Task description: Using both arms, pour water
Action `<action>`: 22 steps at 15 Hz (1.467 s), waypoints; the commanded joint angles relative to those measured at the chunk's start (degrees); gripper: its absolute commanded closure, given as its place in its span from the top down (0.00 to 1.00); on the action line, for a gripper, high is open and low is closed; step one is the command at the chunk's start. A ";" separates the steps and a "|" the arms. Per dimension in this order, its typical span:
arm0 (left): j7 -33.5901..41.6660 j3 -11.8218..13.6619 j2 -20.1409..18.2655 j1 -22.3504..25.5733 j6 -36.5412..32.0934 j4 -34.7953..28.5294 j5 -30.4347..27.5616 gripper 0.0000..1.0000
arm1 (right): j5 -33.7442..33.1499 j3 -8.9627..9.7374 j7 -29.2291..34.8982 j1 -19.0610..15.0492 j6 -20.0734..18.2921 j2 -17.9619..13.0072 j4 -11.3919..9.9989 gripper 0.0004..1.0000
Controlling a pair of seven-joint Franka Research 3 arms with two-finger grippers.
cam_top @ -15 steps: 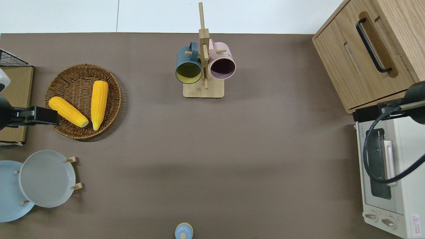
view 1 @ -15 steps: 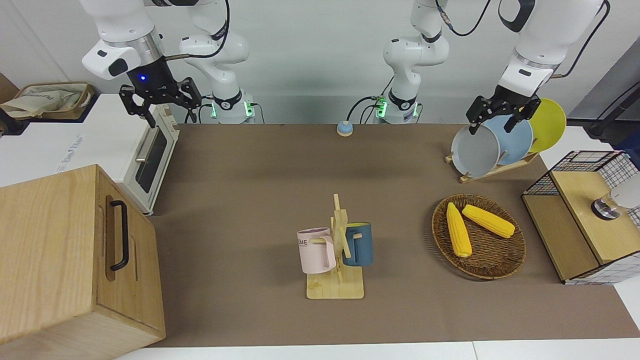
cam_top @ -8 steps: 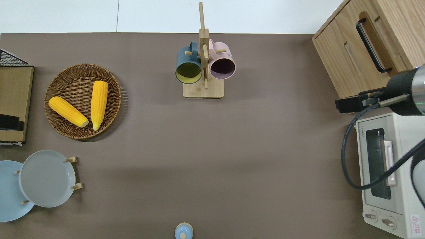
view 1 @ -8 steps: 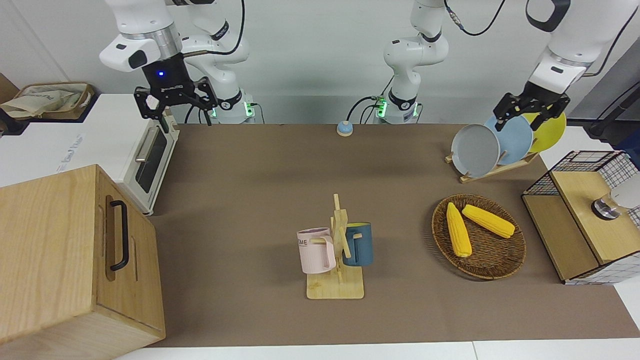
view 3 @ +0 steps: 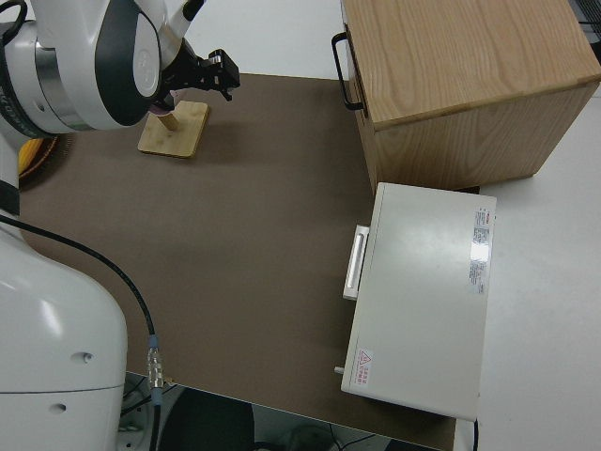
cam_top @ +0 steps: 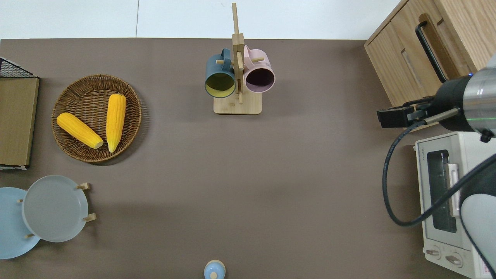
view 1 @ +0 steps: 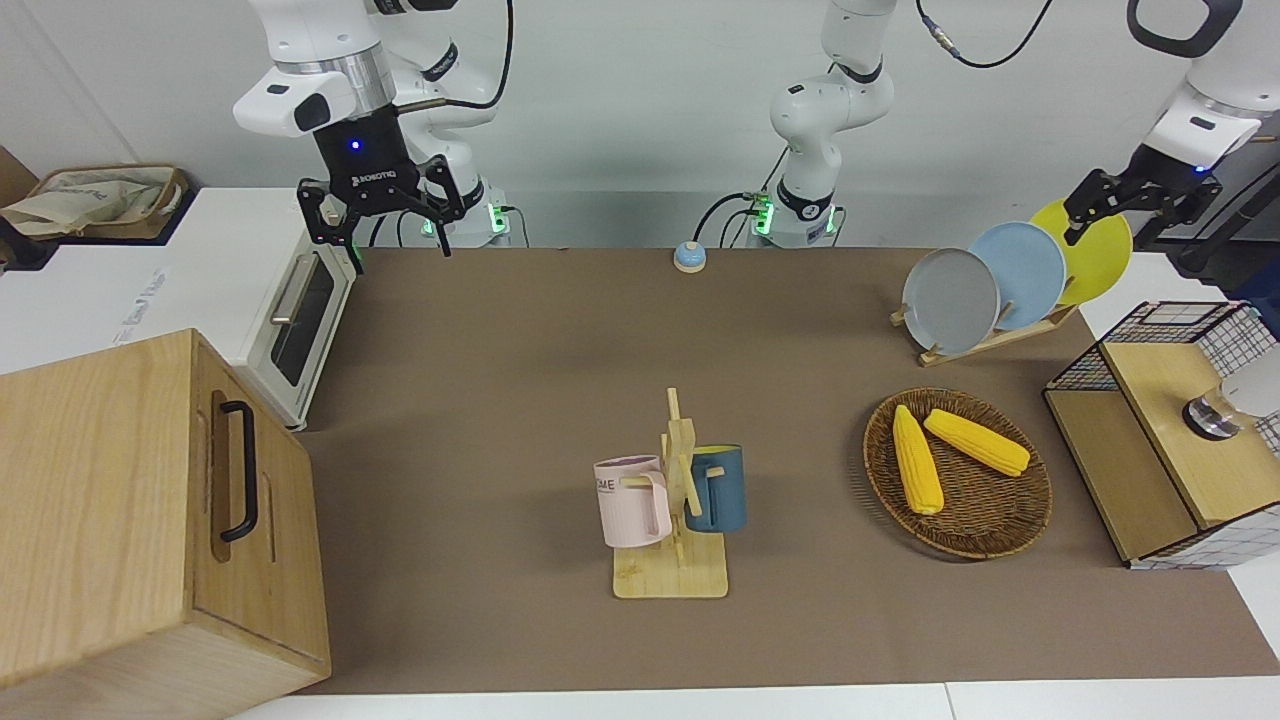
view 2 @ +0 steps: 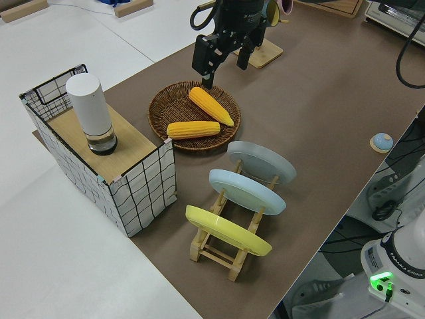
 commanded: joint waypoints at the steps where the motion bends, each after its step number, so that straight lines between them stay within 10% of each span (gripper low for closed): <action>1: 6.93 -0.49 3.56 5.54 0.01 4.19 -2.55 1.00 | 0.97 0.20 -1.37 -0.85 1.44 0.40 -1.26 0.97; 9: 16.34 -0.67 7.96 13.11 9.75 6.13 -8.35 1.00 | -3.94 3.09 -5.94 2.23 20.67 4.62 -8.12 0.97; 22: 27.58 0.12 14.72 16.98 33.21 4.20 -27.42 1.00 | -9.76 5.38 -13.33 5.83 36.69 14.46 -5.85 0.97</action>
